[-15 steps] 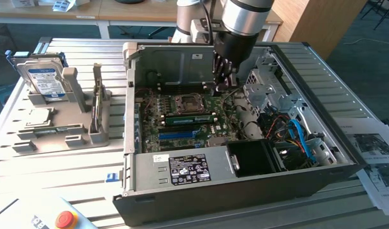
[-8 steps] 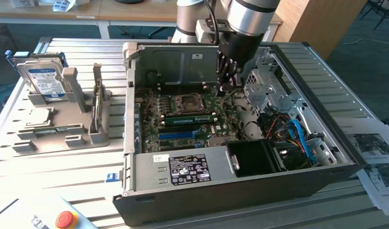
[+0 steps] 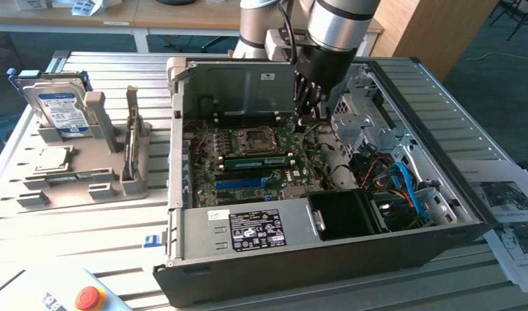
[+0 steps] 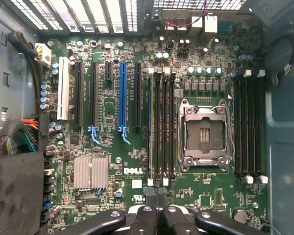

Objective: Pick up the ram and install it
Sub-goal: 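Press down the ram until it locks into place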

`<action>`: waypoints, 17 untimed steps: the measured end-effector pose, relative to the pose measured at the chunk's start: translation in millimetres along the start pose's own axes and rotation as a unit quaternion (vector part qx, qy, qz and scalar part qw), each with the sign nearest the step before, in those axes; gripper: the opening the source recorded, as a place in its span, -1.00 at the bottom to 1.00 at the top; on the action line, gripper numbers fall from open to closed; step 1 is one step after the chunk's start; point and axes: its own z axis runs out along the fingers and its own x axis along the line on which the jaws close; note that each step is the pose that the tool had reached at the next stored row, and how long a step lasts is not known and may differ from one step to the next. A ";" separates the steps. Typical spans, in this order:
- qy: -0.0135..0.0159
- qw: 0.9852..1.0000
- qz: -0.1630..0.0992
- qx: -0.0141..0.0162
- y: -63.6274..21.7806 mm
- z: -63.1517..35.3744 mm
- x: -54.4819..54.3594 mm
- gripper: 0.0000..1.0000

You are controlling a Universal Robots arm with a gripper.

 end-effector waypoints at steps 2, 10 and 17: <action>0.000 1.000 0.000 0.000 -0.1 1.6 0.0 -0.80; 0.000 1.000 0.000 0.000 -0.6 10.5 0.3 -0.80; 0.000 1.000 0.000 0.000 -1.2 19.4 0.6 -0.80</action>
